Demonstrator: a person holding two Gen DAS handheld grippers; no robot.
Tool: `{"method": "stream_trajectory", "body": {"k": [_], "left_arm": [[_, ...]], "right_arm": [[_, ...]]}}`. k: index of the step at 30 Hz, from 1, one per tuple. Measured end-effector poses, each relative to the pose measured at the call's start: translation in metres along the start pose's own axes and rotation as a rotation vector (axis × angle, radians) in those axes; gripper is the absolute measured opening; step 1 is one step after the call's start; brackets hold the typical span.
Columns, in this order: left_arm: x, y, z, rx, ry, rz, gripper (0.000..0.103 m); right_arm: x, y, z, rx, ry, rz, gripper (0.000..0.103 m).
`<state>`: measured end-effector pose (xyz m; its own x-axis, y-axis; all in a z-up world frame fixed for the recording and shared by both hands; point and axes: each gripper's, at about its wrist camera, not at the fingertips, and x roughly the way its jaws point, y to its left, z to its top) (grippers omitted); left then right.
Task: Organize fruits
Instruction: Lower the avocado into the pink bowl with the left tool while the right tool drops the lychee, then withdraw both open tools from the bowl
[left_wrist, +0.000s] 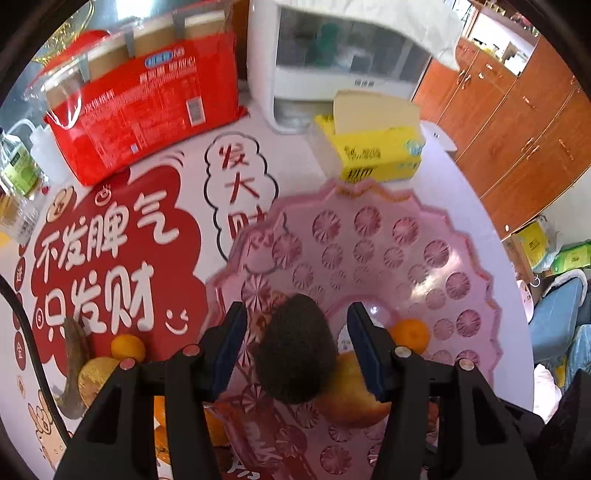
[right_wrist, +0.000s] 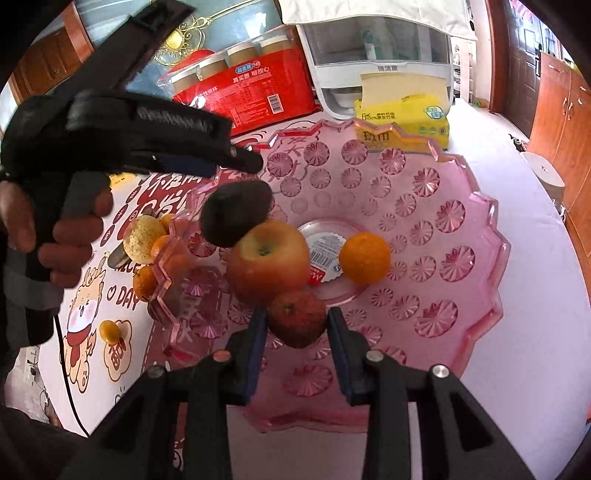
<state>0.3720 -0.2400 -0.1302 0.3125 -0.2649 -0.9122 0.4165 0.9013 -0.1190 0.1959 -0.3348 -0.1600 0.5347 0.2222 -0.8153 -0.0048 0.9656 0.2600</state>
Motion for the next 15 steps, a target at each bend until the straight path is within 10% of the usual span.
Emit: {"method": "stream_trajectory", "body": {"k": [15], "left_arm": [[-0.061, 0.014, -0.041, -0.066, -0.055, 0.008, 0.063]], "right_arm": [[-0.028, 0.005, -0.002, 0.041, -0.021, 0.011, 0.036]]}}
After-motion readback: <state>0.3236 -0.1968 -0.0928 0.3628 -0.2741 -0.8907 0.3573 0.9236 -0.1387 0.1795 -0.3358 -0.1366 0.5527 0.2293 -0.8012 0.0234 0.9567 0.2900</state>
